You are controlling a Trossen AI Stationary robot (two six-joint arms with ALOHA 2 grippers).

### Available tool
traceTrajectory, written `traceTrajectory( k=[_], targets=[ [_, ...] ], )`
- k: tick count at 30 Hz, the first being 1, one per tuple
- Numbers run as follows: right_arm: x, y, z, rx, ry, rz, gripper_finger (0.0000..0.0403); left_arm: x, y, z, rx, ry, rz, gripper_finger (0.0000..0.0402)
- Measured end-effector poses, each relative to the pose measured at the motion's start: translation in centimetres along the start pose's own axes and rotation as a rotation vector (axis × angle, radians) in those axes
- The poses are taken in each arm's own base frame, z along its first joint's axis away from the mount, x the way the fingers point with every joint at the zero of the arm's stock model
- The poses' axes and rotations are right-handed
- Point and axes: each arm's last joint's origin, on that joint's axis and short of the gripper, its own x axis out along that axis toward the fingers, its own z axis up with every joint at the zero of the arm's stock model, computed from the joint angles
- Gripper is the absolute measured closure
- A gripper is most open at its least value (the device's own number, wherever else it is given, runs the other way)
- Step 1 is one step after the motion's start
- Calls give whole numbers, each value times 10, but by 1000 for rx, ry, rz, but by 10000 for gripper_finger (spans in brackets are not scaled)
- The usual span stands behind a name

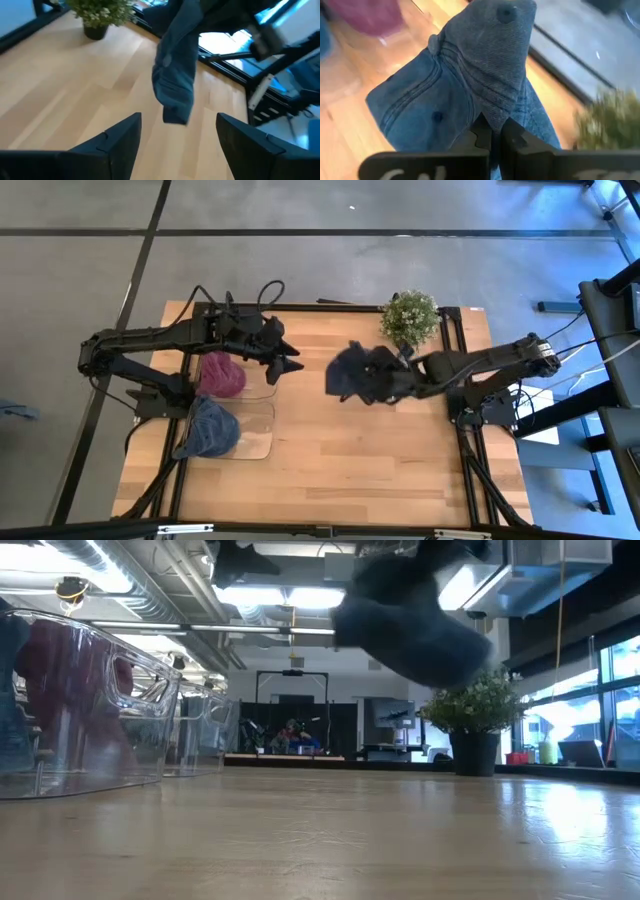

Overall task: Pick & Place hat
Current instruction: Put the blue cap into the bottom transparent bin

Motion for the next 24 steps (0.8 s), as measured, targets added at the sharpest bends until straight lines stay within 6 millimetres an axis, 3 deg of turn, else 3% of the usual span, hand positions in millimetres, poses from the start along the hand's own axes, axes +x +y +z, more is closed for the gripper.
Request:
traceTrajectory(
  k=[4, 10, 24],
  targets=[
    [-2, 0, 25, -31, -90, 87, 393, 1, -7, -2, 13, -33, 40, 153],
    [2, 2, 45, -40, -212, 163, 393, 1, -16, 6, -50, -144, -8, 158],
    [6, 2, 56, -38, -252, 244, 393, 0, -16, 8, -83, -191, 37, 162]
  ],
)
